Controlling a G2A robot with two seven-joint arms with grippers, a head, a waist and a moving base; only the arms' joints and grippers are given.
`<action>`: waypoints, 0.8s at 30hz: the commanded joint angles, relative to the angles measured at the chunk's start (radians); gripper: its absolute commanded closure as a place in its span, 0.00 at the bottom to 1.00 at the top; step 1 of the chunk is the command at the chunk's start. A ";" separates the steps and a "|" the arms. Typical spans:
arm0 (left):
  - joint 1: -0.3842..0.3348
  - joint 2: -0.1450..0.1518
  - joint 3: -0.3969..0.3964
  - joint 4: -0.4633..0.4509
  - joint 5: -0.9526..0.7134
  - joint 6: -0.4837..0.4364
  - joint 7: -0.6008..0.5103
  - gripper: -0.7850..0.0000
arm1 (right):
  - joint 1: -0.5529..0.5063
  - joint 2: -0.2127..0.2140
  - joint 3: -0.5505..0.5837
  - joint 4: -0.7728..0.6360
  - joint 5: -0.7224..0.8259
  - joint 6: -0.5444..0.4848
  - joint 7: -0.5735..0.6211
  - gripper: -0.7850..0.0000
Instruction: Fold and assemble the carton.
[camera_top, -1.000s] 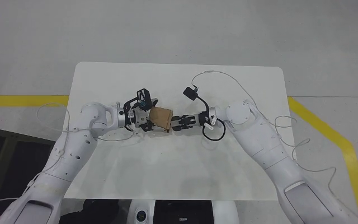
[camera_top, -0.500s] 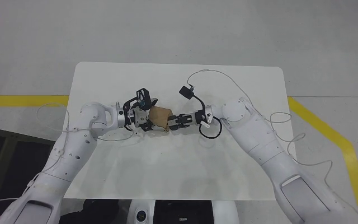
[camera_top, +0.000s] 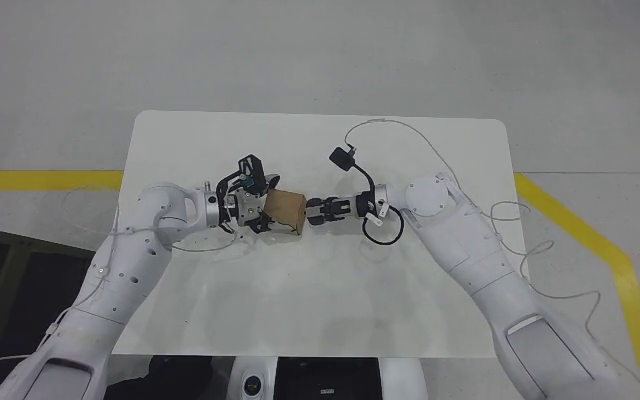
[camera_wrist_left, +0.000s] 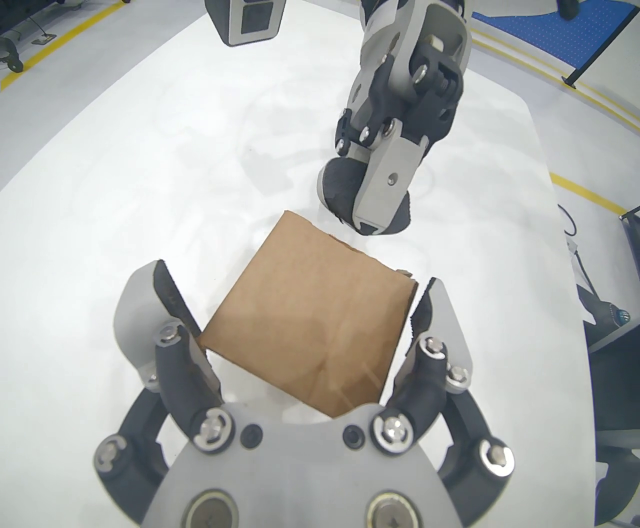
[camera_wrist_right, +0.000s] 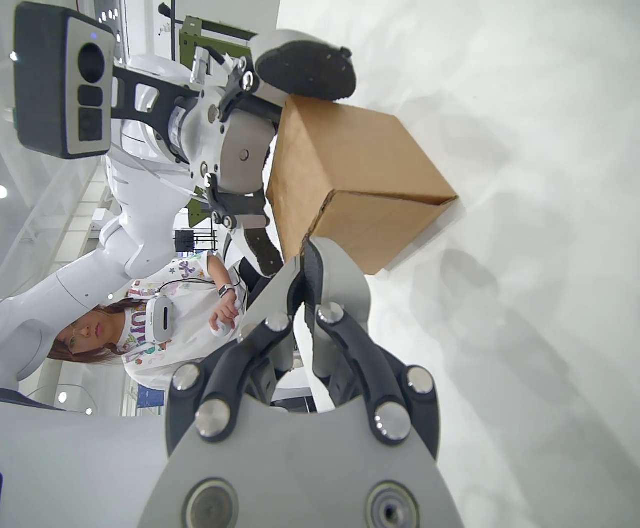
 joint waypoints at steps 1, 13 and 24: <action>0.005 0.004 -0.006 0.007 -0.074 0.000 -0.030 0.00 | -0.017 0.010 0.022 -0.014 -0.005 0.000 -0.005 1.00; -0.018 0.045 -0.105 -0.045 -0.436 0.090 -0.269 0.00 | -0.087 0.044 0.111 -0.065 -0.040 -0.207 -0.085 0.70; -0.079 0.070 -0.203 0.044 -0.591 0.190 -0.374 0.00 | -0.096 0.076 0.213 -0.046 -0.250 -0.479 -0.298 0.00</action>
